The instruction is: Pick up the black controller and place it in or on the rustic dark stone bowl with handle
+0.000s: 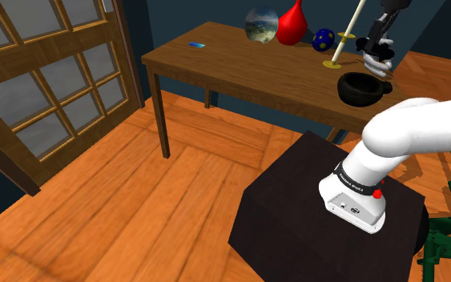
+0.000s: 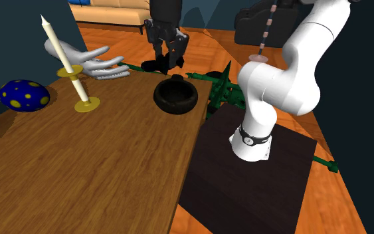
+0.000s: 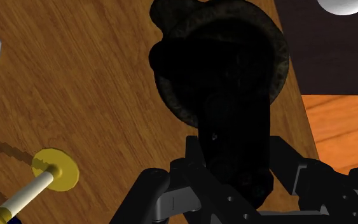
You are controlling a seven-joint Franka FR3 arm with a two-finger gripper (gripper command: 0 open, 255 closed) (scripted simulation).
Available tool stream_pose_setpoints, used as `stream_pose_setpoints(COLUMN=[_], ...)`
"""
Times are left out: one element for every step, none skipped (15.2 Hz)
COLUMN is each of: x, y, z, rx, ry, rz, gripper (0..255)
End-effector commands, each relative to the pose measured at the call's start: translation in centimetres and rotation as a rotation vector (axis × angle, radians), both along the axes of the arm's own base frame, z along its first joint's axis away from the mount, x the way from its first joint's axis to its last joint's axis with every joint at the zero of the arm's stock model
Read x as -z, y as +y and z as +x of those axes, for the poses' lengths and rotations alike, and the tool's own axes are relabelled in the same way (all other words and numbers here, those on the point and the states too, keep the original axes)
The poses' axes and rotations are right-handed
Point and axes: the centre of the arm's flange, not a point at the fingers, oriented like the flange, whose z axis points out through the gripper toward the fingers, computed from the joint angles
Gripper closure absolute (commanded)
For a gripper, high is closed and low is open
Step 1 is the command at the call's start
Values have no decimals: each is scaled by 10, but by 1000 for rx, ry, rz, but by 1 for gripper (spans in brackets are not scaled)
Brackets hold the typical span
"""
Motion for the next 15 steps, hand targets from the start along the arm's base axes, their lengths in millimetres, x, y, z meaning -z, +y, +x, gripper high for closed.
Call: stream_pose_setpoints(x=[1, -1, 5, 10, 15, 20, 26, 31, 36, 42, 47, 52, 57, 63, 68], y=[4, 9, 9, 9, 9, 9, 9, 9, 9, 9, 9, 9, 9, 9, 9], z=[-25, -47, -47, -47, -47, -47, -47, -47, -47, -47, -47, -47, -47, -47, -47], rx=[0, 0, 0, 0, 0, 0, 0, 0, 0, 0, 0, 0, 0, 0, 0], ry=[1, 1, 1, 1, 1, 1, 1, 1, 1, 1, 1, 1, 1, 1, 1], rz=[0, 0, 0, 0, 0, 0, 0, 0, 0, 0, 0, 0, 0, 0, 0], gripper=[255, 255, 255, 255, 255, 255, 255, 255, 255, 255, 255, 255, 255, 255, 255])
